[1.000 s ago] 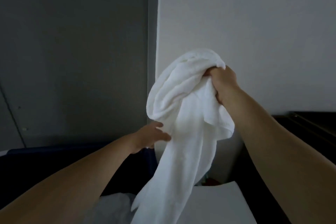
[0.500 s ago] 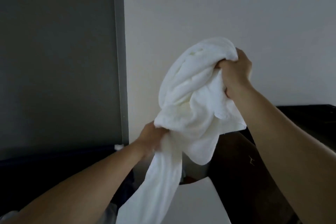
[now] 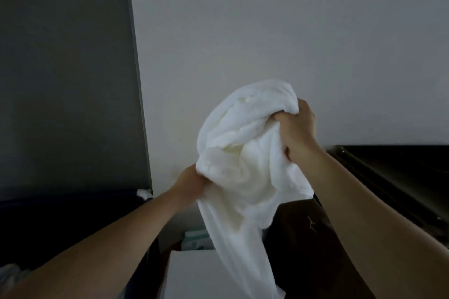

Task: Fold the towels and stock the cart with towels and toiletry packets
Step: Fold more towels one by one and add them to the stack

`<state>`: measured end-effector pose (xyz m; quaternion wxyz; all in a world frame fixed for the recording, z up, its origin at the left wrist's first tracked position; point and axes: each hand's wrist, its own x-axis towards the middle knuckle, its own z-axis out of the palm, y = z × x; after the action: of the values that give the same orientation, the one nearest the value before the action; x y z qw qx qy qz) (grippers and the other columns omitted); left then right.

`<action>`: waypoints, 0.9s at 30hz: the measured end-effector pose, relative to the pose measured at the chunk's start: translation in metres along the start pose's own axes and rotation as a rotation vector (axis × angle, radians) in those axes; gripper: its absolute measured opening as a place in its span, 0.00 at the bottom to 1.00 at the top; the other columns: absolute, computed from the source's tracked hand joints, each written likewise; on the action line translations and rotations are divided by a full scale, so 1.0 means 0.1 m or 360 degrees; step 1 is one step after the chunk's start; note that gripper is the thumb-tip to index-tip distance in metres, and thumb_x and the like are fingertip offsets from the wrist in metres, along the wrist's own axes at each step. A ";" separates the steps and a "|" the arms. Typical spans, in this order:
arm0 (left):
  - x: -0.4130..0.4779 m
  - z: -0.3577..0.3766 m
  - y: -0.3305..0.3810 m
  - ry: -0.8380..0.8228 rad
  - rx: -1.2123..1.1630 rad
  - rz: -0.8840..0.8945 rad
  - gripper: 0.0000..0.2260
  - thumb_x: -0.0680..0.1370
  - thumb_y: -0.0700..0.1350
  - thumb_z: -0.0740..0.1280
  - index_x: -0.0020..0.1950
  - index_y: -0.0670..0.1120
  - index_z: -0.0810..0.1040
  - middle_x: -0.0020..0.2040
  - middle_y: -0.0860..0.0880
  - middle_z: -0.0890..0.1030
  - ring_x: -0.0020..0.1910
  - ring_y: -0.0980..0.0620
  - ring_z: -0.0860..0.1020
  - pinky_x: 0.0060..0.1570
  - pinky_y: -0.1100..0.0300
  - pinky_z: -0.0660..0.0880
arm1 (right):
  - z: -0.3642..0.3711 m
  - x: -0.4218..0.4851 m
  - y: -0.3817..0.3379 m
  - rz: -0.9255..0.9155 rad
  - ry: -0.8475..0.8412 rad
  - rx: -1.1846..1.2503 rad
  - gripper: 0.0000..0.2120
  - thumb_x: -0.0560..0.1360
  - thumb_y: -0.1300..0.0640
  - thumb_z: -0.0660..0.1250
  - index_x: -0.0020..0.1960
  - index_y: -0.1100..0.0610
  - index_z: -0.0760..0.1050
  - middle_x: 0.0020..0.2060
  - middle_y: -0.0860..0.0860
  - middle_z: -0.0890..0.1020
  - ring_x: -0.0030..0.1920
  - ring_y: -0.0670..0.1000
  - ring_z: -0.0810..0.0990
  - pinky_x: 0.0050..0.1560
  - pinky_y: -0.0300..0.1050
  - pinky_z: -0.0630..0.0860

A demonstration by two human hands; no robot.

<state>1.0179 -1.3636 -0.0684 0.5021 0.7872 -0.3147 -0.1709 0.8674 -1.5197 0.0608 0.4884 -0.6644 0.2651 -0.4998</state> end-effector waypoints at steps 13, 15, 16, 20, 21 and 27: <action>-0.21 -0.23 -0.88 -0.0755 0.0868 -0.0497 0.08 0.77 0.50 0.67 0.45 0.47 0.74 0.42 0.45 0.74 0.39 0.47 0.73 0.33 0.60 0.70 | 0.20 -1.34 2.55 0.0356 -0.1292 -0.1451 0.30 0.72 0.52 0.72 0.69 0.56 0.64 0.67 0.55 0.71 0.66 0.57 0.71 0.65 0.48 0.70; -0.22 -0.06 -1.07 -0.0834 0.0890 -0.0519 0.14 0.76 0.52 0.69 0.59 0.47 0.77 0.54 0.47 0.78 0.49 0.46 0.79 0.42 0.56 0.77 | 0.15 -1.50 2.72 0.0515 -0.1552 -0.1454 0.44 0.69 0.48 0.76 0.77 0.53 0.57 0.72 0.54 0.66 0.71 0.56 0.67 0.70 0.48 0.67; -0.22 0.05 -1.18 -0.0887 0.0891 -0.0532 0.21 0.76 0.53 0.69 0.66 0.47 0.74 0.60 0.47 0.77 0.55 0.46 0.79 0.48 0.54 0.78 | 0.12 -1.56 2.78 0.0641 -0.1665 -0.1412 0.49 0.67 0.47 0.78 0.79 0.51 0.52 0.74 0.53 0.63 0.72 0.56 0.65 0.71 0.49 0.67; -0.32 0.48 -1.53 -0.0969 0.0756 -0.0572 0.34 0.77 0.54 0.69 0.79 0.49 0.59 0.76 0.48 0.65 0.70 0.47 0.70 0.63 0.58 0.71 | -0.04 -1.61 2.85 0.1163 -0.1626 -0.0912 0.55 0.63 0.49 0.81 0.80 0.46 0.51 0.76 0.50 0.60 0.73 0.55 0.64 0.72 0.52 0.67; -0.34 0.56 -1.58 -0.0958 0.0744 -0.0555 0.35 0.77 0.54 0.69 0.80 0.49 0.58 0.77 0.48 0.64 0.71 0.47 0.69 0.63 0.59 0.69 | -0.07 -1.62 2.85 0.1239 -0.1546 -0.0781 0.55 0.61 0.46 0.81 0.80 0.47 0.53 0.75 0.50 0.61 0.71 0.56 0.66 0.71 0.53 0.68; -0.38 0.75 -1.52 -0.0948 0.0673 -0.0448 0.34 0.77 0.50 0.70 0.80 0.49 0.59 0.76 0.49 0.65 0.70 0.48 0.69 0.58 0.62 0.68 | 0.07 -1.67 2.78 0.1228 -0.0852 -0.0521 0.27 0.72 0.50 0.76 0.69 0.53 0.72 0.57 0.48 0.75 0.49 0.46 0.77 0.44 0.40 0.77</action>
<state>0.9956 -1.3442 -0.2395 0.1872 0.8246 -0.3639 -0.3905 0.8521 -1.4828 -0.2613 0.5780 -0.6908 0.4320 -0.0463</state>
